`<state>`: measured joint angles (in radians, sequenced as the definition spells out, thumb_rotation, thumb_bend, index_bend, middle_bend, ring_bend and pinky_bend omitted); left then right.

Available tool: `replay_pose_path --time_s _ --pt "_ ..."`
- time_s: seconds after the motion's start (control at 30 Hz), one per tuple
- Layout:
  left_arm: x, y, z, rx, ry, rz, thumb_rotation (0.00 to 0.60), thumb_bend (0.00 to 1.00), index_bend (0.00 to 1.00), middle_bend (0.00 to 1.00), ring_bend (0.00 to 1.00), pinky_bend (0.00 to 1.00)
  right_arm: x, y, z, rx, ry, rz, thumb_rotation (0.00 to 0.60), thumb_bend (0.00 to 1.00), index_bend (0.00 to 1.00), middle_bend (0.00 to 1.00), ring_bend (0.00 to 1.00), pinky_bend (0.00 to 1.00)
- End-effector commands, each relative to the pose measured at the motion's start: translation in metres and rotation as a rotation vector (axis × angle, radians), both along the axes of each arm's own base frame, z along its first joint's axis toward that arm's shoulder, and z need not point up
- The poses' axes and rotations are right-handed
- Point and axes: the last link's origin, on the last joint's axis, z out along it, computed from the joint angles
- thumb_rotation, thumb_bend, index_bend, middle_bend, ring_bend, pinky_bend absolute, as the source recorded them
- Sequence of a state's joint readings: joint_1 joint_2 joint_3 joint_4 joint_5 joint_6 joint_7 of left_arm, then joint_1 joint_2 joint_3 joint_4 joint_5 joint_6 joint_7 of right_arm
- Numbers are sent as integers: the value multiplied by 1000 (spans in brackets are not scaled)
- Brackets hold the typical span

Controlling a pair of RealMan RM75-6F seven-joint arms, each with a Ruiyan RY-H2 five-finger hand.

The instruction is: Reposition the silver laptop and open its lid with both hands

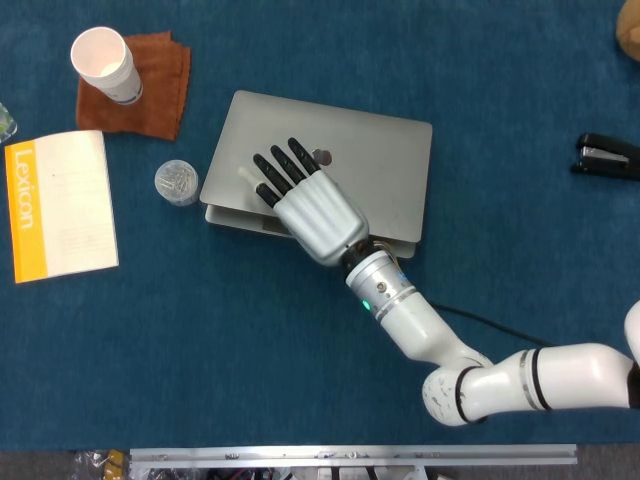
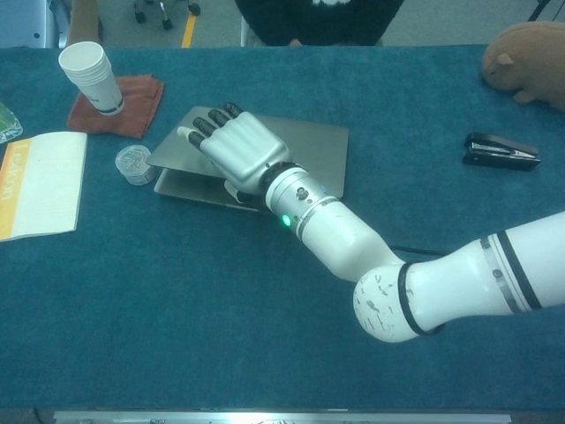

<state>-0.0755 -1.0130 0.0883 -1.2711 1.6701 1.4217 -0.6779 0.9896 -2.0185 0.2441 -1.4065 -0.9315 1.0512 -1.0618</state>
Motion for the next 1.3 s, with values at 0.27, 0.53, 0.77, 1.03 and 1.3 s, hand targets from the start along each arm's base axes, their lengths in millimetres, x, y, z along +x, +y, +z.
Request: replay_pose_path --time_s 0.27,0.53,0.77,1.03,1.3 --pt "14 8 -18 -150 21 -92 600 384 130 102 17 69 3 -3 6 -29 3 5 592 390 0 67 23 70" --pt "31 18 -31 -247 32 -188 600 384 130 84 15 69 4 -7 10 -55 16 4 592 390 0 67 23 70" --pt "62 34 -57 -367 76 -345 600 383 130 77 14 69 6 -8 13 -62 13 2 592 390 0 67 23 70" --pt "84 49 -77 -428 89 -434 600 384 129 70 13 69 7 -13 18 -78 16 4 592 390 0 67 23 70" --pt "97 55 -96 -467 61 -480 600 384 129 70 13 69 8 -15 20 -85 29 15 600 425 0 67 23 70"
